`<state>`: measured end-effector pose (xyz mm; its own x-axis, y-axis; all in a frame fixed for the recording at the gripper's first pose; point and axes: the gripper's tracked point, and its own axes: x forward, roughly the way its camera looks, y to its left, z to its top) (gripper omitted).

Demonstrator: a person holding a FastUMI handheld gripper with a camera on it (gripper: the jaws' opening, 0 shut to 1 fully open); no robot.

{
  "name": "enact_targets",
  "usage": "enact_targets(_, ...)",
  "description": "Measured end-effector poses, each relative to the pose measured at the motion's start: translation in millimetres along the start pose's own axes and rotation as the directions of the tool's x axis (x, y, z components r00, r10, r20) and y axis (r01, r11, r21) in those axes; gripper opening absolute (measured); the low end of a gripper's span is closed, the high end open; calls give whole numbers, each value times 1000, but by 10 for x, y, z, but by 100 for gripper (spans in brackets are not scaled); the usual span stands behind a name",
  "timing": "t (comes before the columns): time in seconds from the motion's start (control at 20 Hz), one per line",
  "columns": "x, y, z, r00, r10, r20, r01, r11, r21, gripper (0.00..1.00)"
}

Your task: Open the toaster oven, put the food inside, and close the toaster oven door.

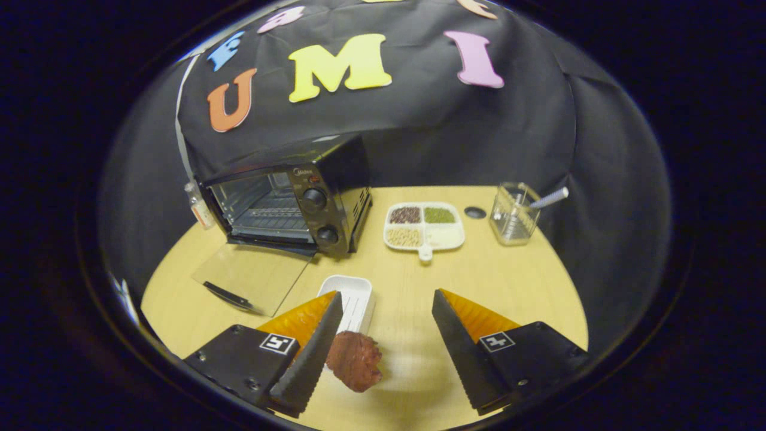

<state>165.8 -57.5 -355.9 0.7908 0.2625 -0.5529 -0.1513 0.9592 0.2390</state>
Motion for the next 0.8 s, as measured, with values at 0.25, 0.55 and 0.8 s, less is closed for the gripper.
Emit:
enact_targets(0.25,113,166,-398,960,223,-169,-171,946,276,59)
enact_targets(0.55,70,237,-482,908,349,-234,-214,864,457,21)
enact_targets(0.8,-151,386,-108,928,335,-163,-245,878,410,15)
